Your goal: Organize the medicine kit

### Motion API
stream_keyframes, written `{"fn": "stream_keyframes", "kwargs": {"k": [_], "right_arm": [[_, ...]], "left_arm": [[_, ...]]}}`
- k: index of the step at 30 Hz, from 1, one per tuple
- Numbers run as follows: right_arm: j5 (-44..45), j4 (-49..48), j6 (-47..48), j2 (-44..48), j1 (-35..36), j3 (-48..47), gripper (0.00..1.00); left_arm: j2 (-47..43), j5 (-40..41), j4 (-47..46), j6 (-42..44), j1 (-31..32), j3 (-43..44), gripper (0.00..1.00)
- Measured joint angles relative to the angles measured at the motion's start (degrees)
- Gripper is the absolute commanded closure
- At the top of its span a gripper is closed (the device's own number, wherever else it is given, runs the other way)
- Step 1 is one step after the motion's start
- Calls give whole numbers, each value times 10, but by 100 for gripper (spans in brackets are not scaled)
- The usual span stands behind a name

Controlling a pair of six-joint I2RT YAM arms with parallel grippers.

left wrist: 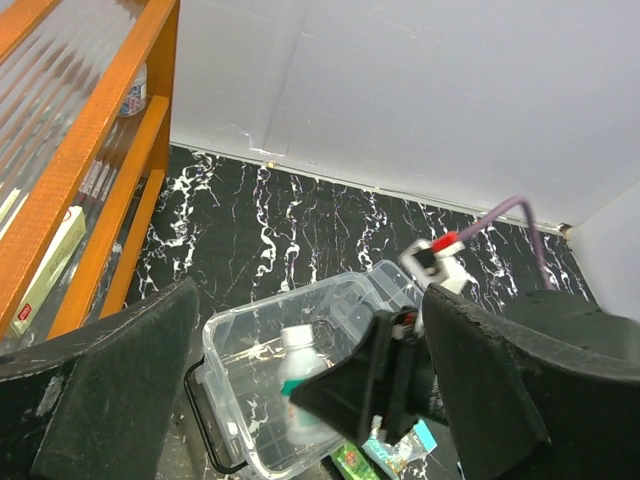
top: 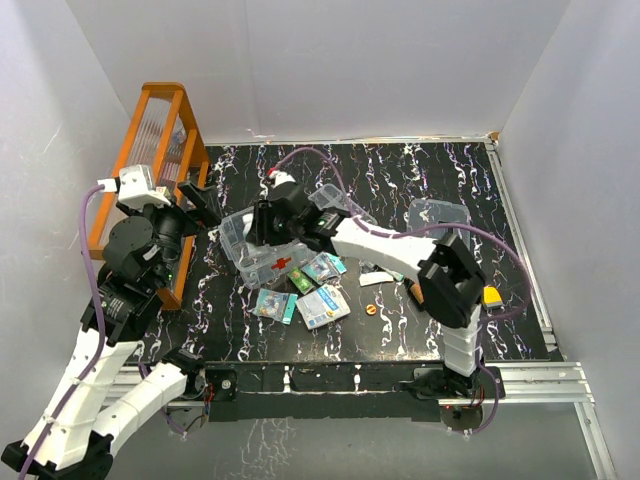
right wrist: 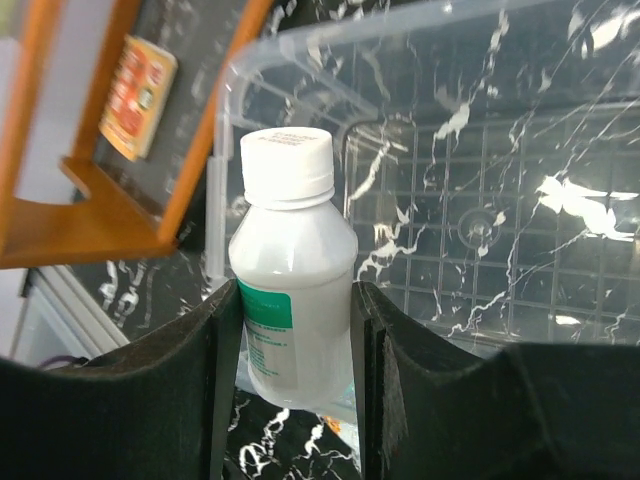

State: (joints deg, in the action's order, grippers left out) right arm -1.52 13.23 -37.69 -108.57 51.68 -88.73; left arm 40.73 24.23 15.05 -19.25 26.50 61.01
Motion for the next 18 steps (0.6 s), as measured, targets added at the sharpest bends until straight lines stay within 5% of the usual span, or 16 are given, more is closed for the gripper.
{"fn": "stream_keyframes", "kwargs": {"k": [18], "right_arm": [[0, 194, 47, -183, 20, -219, 72]], "left_arm": [[18, 3, 4, 2, 0, 1, 6]]}}
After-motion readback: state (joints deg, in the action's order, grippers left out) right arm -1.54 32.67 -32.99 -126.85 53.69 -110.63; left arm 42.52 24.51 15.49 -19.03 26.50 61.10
